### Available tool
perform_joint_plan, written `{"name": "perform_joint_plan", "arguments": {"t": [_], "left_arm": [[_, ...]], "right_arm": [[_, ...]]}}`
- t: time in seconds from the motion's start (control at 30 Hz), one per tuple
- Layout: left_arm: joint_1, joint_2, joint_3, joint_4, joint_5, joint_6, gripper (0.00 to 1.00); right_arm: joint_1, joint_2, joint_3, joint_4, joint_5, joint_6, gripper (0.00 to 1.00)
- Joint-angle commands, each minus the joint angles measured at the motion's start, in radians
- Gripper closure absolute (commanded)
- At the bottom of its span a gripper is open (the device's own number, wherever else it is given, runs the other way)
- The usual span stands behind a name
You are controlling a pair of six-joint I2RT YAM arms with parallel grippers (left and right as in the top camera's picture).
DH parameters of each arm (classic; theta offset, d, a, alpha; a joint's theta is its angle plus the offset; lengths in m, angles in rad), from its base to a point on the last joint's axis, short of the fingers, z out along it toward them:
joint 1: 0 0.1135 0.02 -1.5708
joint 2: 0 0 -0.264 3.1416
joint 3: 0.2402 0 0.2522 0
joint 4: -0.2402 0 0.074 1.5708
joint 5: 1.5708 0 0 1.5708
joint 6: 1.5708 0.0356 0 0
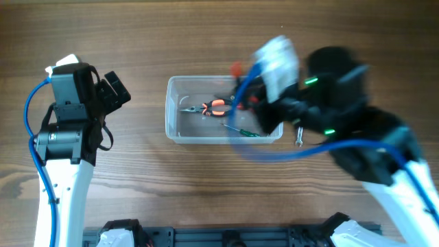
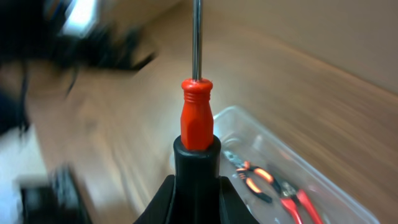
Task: Pack container
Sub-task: 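Drop the screwdriver into the container and withdraw the right gripper, then grasp the silver wrench with the right gripper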
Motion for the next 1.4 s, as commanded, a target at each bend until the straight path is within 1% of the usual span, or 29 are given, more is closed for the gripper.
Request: {"name": "perform_joint_plan", "arguments": {"t": [0.0, 0.03, 0.07, 0.17, 0.23, 0.3, 0.4, 0.43, 0.53, 0.57, 0.6, 0.63, 0.67, 0.73, 0.8, 0.83, 0.9, 0.93, 0.97, 1.0, 1.03, 1.1, 1.2, 1.27, 1.3, 1.37], "left_arm": [[0.005, 0.002, 0.010, 0.002, 0.002, -0.009, 0.00], [0.005, 0.002, 0.010, 0.002, 0.002, -0.009, 0.00], [0.005, 0.002, 0.010, 0.002, 0.002, -0.009, 0.00], [0.005, 0.002, 0.010, 0.002, 0.002, -0.009, 0.00], [0.005, 0.002, 0.010, 0.002, 0.002, -0.009, 0.00], [0.005, 0.002, 0.010, 0.002, 0.002, -0.009, 0.00], [0.005, 0.002, 0.010, 0.002, 0.002, -0.009, 0.00], [0.005, 0.002, 0.010, 0.002, 0.002, -0.009, 0.00], [0.005, 0.002, 0.010, 0.002, 0.002, -0.009, 0.00], [0.005, 0.002, 0.010, 0.002, 0.002, -0.009, 0.00], [0.005, 0.002, 0.010, 0.002, 0.002, -0.009, 0.00], [0.005, 0.002, 0.010, 0.002, 0.002, -0.009, 0.00], [0.005, 0.002, 0.010, 0.002, 0.002, -0.009, 0.00], [0.005, 0.002, 0.010, 0.002, 0.002, -0.009, 0.00], [0.005, 0.002, 0.010, 0.003, 0.002, -0.009, 0.00], [0.005, 0.002, 0.010, 0.002, 0.002, -0.009, 0.00], [0.005, 0.002, 0.010, 0.002, 0.002, -0.009, 0.00], [0.005, 0.002, 0.010, 0.002, 0.002, -0.009, 0.00], [0.005, 0.002, 0.010, 0.002, 0.002, -0.009, 0.00], [0.005, 0.002, 0.010, 0.002, 0.002, -0.009, 0.00], [0.005, 0.002, 0.010, 0.002, 0.002, -0.009, 0.00], [0.005, 0.002, 0.010, 0.002, 0.002, -0.009, 0.00], [0.005, 0.002, 0.010, 0.002, 0.002, -0.009, 0.00], [0.005, 0.002, 0.010, 0.002, 0.002, -0.009, 0.00], [0.005, 0.002, 0.010, 0.002, 0.002, -0.009, 0.00], [0.005, 0.002, 0.010, 0.002, 0.002, -0.009, 0.00]], "right_arm": [[0.118, 0.143, -0.073, -0.008, 0.111, -0.407, 0.96], [0.126, 0.197, -0.085, -0.008, 0.120, -0.489, 0.96], [0.128, 0.261, -0.090, -0.008, 0.120, -0.533, 0.96], [0.128, 0.455, -0.090, 0.005, 0.134, -0.632, 0.96], [0.128, 0.581, -0.090, 0.021, 0.214, -0.679, 0.96], [0.128, 0.664, -0.090, 0.031, 0.326, -0.679, 0.96], [0.119, 0.743, -0.090, 0.030, 0.489, -0.678, 0.96], [0.113, 0.755, -0.090, 0.031, 0.494, -0.678, 0.96], [0.104, 0.762, -0.089, 0.034, 0.406, -0.675, 0.95], [0.105, 0.762, -0.089, 0.034, 0.395, -0.670, 0.70], [0.106, 0.762, -0.089, 0.034, 0.397, -0.652, 0.56], [0.108, 0.760, -0.084, 0.034, 0.406, -0.619, 0.39], [0.109, 0.755, -0.069, 0.030, 0.424, -0.552, 0.36], [0.109, 0.727, -0.021, 0.005, 0.438, -0.470, 0.36], [0.096, 0.644, 0.032, -0.007, 0.438, -0.367, 0.36], [0.082, 0.586, 0.057, -0.014, 0.438, -0.295, 0.34], [0.035, 0.465, 0.091, -0.022, 0.438, -0.141, 0.35], [-0.016, 0.381, 0.094, -0.021, 0.437, -0.048, 0.31], [-0.087, 0.303, 0.094, -0.024, 0.437, 0.048, 0.30], [-0.135, 0.265, 0.094, -0.031, 0.436, 0.099, 0.30], [-0.214, 0.225, 0.094, -0.048, 0.425, 0.171, 0.30], [-0.351, 0.198, 0.094, -0.099, 0.388, 0.246, 0.30], [-0.517, 0.226, 0.056, -0.198, 0.366, 0.275, 0.33], [-0.561, 0.254, -0.034, -0.216, 0.357, 0.271, 0.32], [-0.565, 0.278, -0.126, -0.195, 0.357, 0.272, 0.32], [-0.565, 0.304, -0.216, -0.157, 0.344, 0.277, 0.32]]}}
